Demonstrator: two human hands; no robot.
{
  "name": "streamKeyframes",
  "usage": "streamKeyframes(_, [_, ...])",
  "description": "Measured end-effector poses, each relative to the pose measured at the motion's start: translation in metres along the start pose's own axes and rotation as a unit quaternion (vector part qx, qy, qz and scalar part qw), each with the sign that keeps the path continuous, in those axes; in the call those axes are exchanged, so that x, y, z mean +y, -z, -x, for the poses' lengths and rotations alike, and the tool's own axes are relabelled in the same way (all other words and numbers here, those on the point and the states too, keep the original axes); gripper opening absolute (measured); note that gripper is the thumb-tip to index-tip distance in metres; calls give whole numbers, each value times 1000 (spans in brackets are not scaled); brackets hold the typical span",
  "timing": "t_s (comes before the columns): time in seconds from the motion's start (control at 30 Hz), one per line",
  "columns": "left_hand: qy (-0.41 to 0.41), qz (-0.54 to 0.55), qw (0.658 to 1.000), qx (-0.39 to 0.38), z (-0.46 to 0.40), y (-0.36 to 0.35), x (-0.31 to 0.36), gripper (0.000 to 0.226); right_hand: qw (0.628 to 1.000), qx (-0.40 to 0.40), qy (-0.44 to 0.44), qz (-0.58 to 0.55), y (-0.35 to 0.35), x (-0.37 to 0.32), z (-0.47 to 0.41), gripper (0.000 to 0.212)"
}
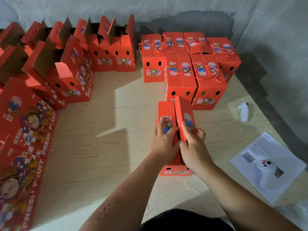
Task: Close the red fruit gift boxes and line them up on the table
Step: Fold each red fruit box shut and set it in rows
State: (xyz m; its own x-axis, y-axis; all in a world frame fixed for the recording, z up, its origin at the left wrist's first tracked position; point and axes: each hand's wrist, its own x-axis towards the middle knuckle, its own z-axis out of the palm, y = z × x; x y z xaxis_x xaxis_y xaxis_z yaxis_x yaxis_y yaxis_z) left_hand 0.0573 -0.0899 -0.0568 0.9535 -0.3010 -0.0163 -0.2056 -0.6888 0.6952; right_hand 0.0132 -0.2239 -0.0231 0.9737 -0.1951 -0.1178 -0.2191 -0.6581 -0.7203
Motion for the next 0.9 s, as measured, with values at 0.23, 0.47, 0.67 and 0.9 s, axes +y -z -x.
streamKeyframes(0.23, [14,-128,991,-31,0,5,-14,46,986,32,-10,162,-12,-8,16,72])
streamKeyframes(0.47, [-108,-230,967,2,-7,19,-10,50,993,40,-3,115,-4,-7,8,66])
streamKeyframes(0.67, [-249,-205,944,-70,-32,42,-16,32,999,31,14,39,-3,-8,-3,58])
streamKeyframes(0.9, [-237,-86,967,-31,-41,32,-14,43,998,25,-54,35,-1,-14,-23,72])
